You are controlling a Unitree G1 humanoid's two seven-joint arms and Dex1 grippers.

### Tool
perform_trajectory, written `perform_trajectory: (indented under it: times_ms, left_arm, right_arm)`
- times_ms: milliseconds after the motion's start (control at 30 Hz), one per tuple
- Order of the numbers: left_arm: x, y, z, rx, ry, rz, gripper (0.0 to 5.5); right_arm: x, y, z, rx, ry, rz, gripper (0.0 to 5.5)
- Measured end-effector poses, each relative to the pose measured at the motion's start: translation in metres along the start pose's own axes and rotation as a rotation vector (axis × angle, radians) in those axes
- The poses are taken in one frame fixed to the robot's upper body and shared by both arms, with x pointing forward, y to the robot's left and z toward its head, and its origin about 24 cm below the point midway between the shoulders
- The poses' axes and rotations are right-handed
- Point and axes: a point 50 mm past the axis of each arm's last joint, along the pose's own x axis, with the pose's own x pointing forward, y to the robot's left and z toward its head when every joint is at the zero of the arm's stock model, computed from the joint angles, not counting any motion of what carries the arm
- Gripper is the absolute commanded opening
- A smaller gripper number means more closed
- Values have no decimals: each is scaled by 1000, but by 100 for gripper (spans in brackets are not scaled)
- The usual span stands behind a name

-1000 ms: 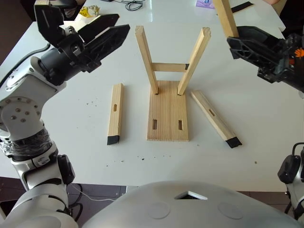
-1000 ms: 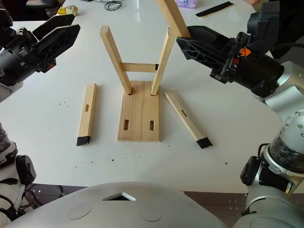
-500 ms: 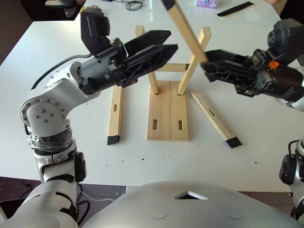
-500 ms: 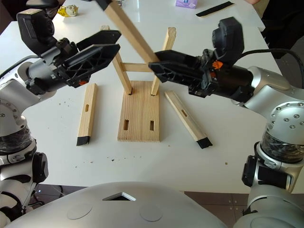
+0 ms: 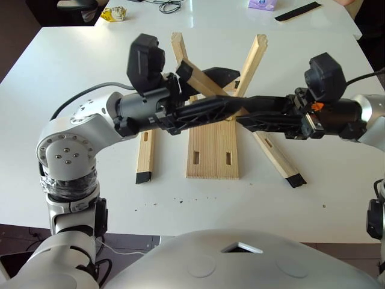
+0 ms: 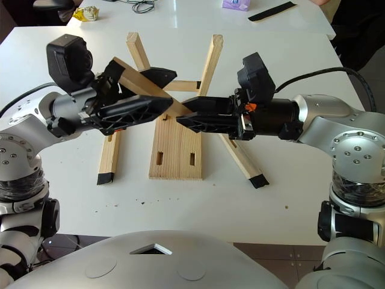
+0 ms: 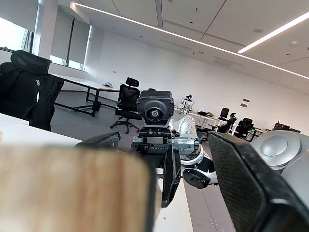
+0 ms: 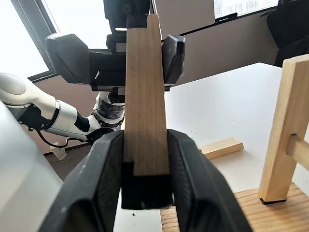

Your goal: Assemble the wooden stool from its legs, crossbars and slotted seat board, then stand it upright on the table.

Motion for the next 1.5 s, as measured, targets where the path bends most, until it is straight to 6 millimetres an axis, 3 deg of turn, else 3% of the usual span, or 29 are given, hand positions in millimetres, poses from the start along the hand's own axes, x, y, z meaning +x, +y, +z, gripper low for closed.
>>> perform_trajectory:
  times_ms: [367, 833, 1400, 1433, 1500]
  left_arm:
    - [-5, 3, -3, 45, 8, 15, 336]
    - [-6, 3, -3, 38, -17, -7, 134]
    - [-8, 4, -4, 41, 13, -16, 130]
    - [-7, 4, -4, 41, 13, -16, 130]
    - [-8, 4, -5, 39, 17, -15, 130]
  right_arm:
    - [-5, 1, 5, 23, -12, 47, 131]
    - [-8, 1, 6, 21, 14, 66, 131]
    - [-8, 1, 5, 10, 36, 65, 131]
    - [-8, 1, 4, 9, 37, 64, 167]
    - [-7, 1, 4, 8, 35, 60, 183]
